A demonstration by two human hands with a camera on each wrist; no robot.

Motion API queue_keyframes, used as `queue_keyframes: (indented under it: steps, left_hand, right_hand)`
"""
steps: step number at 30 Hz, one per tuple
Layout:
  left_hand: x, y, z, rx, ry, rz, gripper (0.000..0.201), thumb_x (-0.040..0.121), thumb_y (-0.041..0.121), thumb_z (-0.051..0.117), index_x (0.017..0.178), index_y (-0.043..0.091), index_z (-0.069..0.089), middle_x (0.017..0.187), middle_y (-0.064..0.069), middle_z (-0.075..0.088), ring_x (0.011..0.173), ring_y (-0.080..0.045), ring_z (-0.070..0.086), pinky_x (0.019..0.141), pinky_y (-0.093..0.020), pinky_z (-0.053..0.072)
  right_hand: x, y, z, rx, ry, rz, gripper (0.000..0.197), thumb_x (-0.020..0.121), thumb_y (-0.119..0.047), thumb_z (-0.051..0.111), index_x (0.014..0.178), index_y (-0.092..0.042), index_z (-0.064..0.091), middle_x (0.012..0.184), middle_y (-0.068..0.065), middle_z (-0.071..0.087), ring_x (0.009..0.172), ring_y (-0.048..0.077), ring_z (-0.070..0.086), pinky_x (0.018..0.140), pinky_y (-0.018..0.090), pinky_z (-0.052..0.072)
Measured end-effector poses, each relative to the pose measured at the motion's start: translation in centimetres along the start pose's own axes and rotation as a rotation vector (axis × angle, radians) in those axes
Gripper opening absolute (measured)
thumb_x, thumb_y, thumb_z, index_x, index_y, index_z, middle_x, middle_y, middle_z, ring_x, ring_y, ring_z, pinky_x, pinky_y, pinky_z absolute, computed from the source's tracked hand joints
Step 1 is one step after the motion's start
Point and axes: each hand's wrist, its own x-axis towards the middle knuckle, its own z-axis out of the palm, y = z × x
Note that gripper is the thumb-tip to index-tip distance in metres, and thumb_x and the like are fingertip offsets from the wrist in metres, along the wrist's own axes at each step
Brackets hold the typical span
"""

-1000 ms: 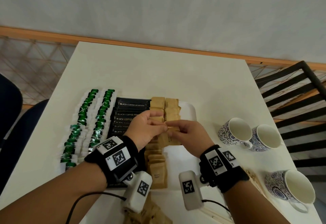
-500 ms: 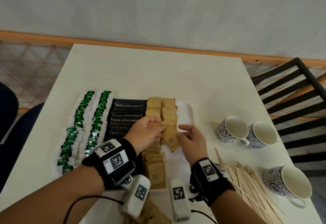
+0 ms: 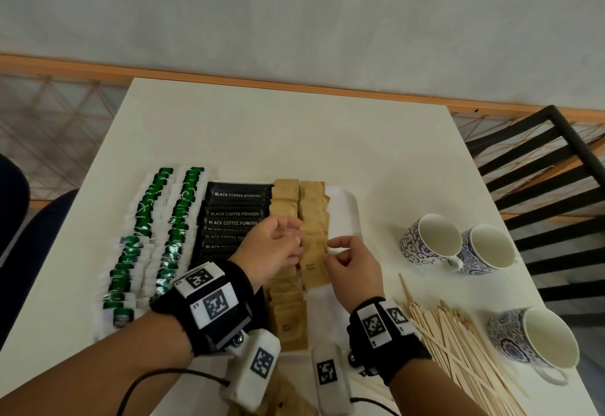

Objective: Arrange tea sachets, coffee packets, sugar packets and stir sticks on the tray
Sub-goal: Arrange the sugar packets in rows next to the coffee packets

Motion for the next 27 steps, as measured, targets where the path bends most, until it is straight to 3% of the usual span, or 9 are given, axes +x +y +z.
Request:
queue_keyframes:
  steps: [2,6,8,10,14,17,22,24,27]
  left_hand:
    - [0.0,0.0,0.0,0.003,-0.006,0.001,0.025,0.093,0.001,0.051,0.113,0.014,0.057,0.114,-0.007,0.064,0.101,-0.021,0.066,0.079,-0.025,0.056]
    - [0.1,-0.1,0.0,-0.005,-0.006,0.0,0.023,0.093,0.0,0.051,0.11,0.014,0.058,0.113,-0.006,0.065,0.103,-0.022,0.065,0.081,-0.026,0.056]
    - [0.1,-0.1,0.0,-0.004,-0.008,-0.005,0.023,0.093,0.0,0.051,0.11,0.014,0.059,0.113,-0.006,0.065,0.103,-0.022,0.065,0.08,-0.026,0.056]
    - [0.1,-0.1,0.0,0.002,-0.007,-0.003,0.023,0.093,0.0,0.051,0.11,0.014,0.059,0.112,-0.006,0.065,0.103,-0.023,0.065,0.08,-0.026,0.056]
    - [0.2,0.0,-0.2,-0.003,0.012,0.014,0.023,0.092,0.0,0.051,0.107,0.014,0.06,0.109,-0.006,0.066,0.098,-0.021,0.066,0.08,-0.027,0.056]
    - [0.3,0.0,-0.3,-0.037,0.034,0.016,0.023,0.092,-0.001,0.051,0.107,0.014,0.061,0.107,-0.006,0.067,0.097,-0.02,0.067,0.08,-0.029,0.057]
    - [0.4,0.1,-0.5,-0.086,0.031,0.018,0.021,0.093,-0.001,0.051,0.105,0.013,0.061,0.106,-0.008,0.067,0.094,-0.02,0.068,0.079,-0.028,0.056]
    - [0.4,0.1,-0.8,-0.096,0.034,0.016,0.02,0.093,0.0,0.051,0.104,0.014,0.062,0.104,-0.007,0.068,0.094,-0.02,0.068,0.08,-0.029,0.056]
    - [0.4,-0.1,-1.2,-0.101,0.036,0.009,0.02,0.093,0.002,0.052,0.104,0.016,0.063,0.105,-0.006,0.069,0.096,-0.021,0.069,0.082,-0.032,0.056]
  right_hand:
    - [0.2,0.2,0.0,0.02,0.015,0.007,0.018,0.084,-0.014,0.061,0.088,-0.031,0.058,0.063,-0.006,0.055,0.06,0.007,0.056,0.055,0.014,0.042]
    - [0.7,0.5,0.1,0.023,0.001,-0.017,0.015,0.086,-0.017,0.062,0.086,-0.032,0.058,0.068,0.002,0.063,0.066,0.017,0.063,0.057,0.019,0.048]
    - [0.9,0.3,0.1,-0.001,-0.016,-0.031,0.016,0.087,-0.016,0.062,0.088,-0.031,0.057,0.068,-0.001,0.062,0.066,0.014,0.06,0.055,0.01,0.043]
    - [1.3,0.0,-0.1,-0.002,-0.012,-0.029,0.017,0.086,-0.017,0.063,0.096,-0.03,0.057,0.074,-0.003,0.062,0.07,0.012,0.06,0.056,0.009,0.042]
    - [2.8,-1.1,-0.3,-0.004,0.028,-0.073,0.035,0.087,-0.01,0.056,0.119,-0.022,0.052,0.103,-0.003,0.058,0.081,0.004,0.056,0.064,0.009,0.039]
    - [4.1,-2.3,-0.2,0.0,-0.013,-0.093,0.044,0.09,-0.009,0.051,0.131,-0.021,0.041,0.115,-0.006,0.051,0.084,-0.001,0.053,0.064,0.007,0.038]
    - [5.7,-2.8,1.1,-0.016,-0.063,-0.12,0.044,0.092,-0.015,0.052,0.133,-0.024,0.037,0.127,-0.002,0.05,0.09,-0.001,0.055,0.062,0.0,0.042]
    - [5.6,-3.1,0.8,0.005,-0.054,-0.095,0.044,0.092,-0.014,0.05,0.133,-0.022,0.038,0.124,-0.003,0.05,0.089,-0.001,0.054,0.063,0.004,0.043]
    - [4.3,-2.9,-0.4,-0.017,-0.038,-0.044,0.046,0.09,-0.012,0.051,0.133,-0.023,0.04,0.118,-0.005,0.053,0.084,-0.001,0.054,0.073,0.018,0.042]
